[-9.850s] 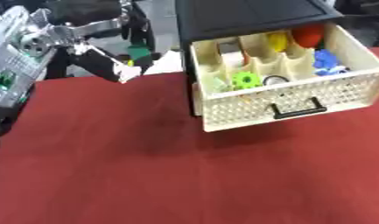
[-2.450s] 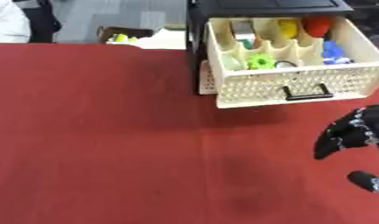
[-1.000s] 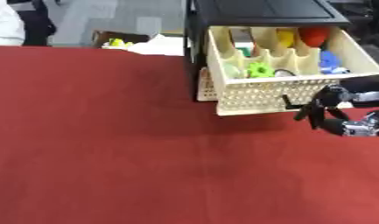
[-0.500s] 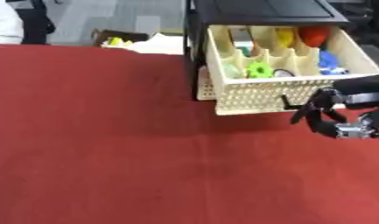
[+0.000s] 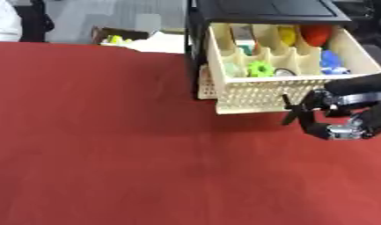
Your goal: Pick up objects from table and place into drawer.
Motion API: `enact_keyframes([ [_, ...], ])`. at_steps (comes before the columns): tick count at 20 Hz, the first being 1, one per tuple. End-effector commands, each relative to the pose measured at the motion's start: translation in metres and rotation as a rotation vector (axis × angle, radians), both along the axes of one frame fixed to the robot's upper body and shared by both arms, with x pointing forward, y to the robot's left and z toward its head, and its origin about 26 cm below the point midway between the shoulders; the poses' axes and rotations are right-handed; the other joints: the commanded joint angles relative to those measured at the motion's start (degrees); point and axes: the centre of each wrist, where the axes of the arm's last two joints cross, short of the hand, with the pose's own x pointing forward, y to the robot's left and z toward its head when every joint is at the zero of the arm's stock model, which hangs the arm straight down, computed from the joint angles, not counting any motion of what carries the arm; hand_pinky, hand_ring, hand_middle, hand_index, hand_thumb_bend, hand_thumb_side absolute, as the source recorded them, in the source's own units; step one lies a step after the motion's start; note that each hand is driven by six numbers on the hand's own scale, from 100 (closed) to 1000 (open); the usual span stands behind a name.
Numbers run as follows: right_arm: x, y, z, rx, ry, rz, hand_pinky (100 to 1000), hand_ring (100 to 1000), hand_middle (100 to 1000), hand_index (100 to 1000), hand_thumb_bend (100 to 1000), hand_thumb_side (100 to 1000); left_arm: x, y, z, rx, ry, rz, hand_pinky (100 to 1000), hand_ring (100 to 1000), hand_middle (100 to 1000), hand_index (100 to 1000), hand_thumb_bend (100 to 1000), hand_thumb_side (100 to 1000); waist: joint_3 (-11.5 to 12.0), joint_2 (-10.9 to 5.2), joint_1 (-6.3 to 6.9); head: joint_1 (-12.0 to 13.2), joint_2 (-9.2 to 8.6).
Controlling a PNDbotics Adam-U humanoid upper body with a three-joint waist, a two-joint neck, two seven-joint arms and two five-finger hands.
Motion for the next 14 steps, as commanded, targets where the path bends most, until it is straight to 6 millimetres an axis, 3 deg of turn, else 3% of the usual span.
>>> enact_keyframes([
  [1, 0.0007, -0.0028, 0.0083, -0.158, 0.015, 0.154, 268, 535, 553, 899, 100, 1000, -0.0018, -0.0013, 0.0088, 0.006, -0.033, -0.006, 698, 685, 684, 877, 100, 1000, 0.0, -0.47, 0.06, -0.2, -0.11],
  [14, 0.0041, -0.0007, 0.0147, -0.122, 0.007, 0.151, 259, 527, 541, 894, 100, 1000, -0.0012, -0.0031, 0.0104, 0.008, -0.040, -0.018, 693, 685, 685, 876, 100, 1000, 0.4, 0.11, -0.01, -0.5, -1.64],
])
